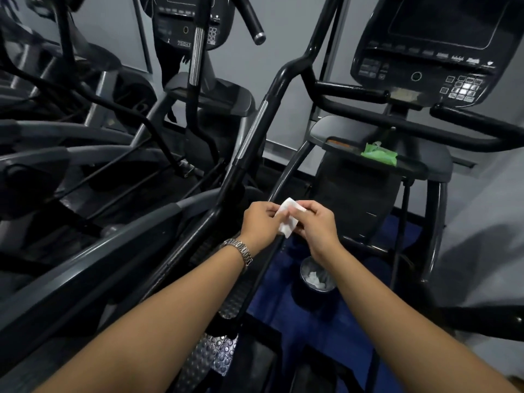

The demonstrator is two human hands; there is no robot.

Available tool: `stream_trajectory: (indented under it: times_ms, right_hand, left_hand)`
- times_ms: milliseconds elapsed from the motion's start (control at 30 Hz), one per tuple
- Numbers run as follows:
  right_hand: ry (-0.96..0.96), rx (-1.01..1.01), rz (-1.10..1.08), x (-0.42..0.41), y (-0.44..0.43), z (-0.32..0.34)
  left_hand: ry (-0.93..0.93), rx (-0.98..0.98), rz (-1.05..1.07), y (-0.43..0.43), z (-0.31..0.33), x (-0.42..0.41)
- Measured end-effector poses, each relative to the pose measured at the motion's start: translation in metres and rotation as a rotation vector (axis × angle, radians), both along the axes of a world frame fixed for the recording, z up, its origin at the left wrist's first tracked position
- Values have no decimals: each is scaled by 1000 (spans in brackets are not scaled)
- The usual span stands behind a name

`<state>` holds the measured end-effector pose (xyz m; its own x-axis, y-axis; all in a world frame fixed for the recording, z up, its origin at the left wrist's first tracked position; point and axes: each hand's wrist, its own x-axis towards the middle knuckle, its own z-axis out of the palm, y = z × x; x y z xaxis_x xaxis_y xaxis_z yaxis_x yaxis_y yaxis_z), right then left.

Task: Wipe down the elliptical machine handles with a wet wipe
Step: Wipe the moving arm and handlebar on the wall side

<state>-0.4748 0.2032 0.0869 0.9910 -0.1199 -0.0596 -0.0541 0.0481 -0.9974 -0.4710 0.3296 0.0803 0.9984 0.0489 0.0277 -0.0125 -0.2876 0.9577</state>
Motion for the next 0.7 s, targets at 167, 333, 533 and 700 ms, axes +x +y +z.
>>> stream_trajectory:
  times_ms: [167, 333, 533, 700]
  right_hand:
    - [24, -14, 5, -17, 30, -8]
    - [179, 103, 31, -31, 64, -13]
    - [102, -24, -95, -38, 92, -17]
    - [42, -63, -97, -54, 112, -20]
  left_hand:
    - [116, -193, 85, 31, -8, -16]
    - [153, -237, 117, 61, -8, -26]
    - [13, 61, 45, 90, -3, -35]
    - [-94, 264, -37, 117, 1, -48]
